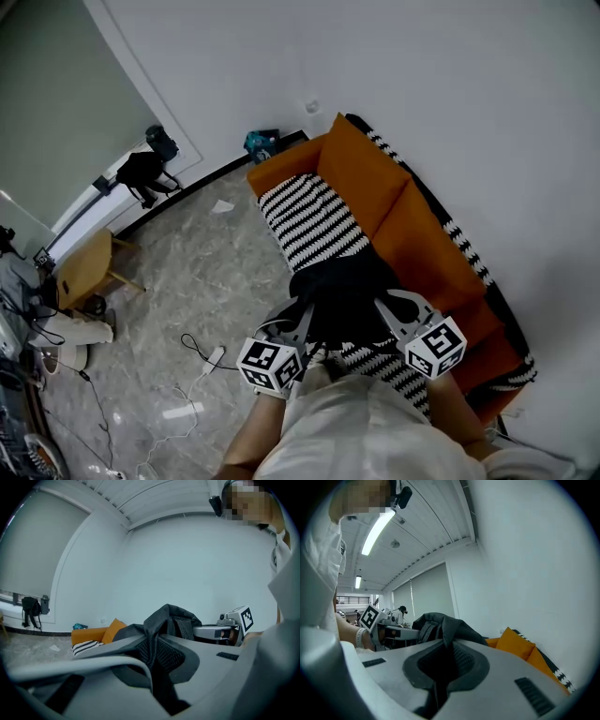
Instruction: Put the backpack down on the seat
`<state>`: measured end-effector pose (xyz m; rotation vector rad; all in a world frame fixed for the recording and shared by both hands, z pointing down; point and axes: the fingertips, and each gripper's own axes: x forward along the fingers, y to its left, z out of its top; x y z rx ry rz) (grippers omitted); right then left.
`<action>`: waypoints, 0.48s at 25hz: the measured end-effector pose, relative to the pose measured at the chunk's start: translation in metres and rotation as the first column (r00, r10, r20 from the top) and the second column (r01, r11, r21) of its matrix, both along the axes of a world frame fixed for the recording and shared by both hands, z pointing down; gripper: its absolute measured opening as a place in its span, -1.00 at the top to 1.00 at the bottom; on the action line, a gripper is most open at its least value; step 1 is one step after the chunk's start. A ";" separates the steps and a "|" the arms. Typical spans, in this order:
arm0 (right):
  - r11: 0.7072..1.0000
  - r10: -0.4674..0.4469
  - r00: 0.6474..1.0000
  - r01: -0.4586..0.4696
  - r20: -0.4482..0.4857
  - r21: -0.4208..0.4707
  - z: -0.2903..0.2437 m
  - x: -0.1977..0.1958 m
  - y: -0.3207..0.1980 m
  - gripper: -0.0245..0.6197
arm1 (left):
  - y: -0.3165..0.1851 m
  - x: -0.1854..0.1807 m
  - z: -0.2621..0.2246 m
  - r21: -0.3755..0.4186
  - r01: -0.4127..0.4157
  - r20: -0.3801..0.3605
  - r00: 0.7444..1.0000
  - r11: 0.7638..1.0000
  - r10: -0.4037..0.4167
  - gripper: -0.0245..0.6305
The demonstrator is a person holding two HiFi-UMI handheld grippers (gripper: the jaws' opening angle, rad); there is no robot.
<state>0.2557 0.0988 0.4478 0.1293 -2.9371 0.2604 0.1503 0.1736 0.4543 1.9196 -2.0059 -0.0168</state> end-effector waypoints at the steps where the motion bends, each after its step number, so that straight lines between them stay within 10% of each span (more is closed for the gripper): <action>1: 1.000 -0.001 1.000 0.001 0.002 -0.007 0.000 0.001 0.002 0.86 | 0.002 0.000 -0.001 0.002 0.002 0.001 1.000 1.000 -0.002 0.79; 12: 0.997 -0.065 0.997 0.066 0.034 -0.032 -0.009 -0.016 0.017 0.86 | 0.024 -0.010 -0.006 0.013 0.057 -0.008 0.998 0.998 -0.057 0.79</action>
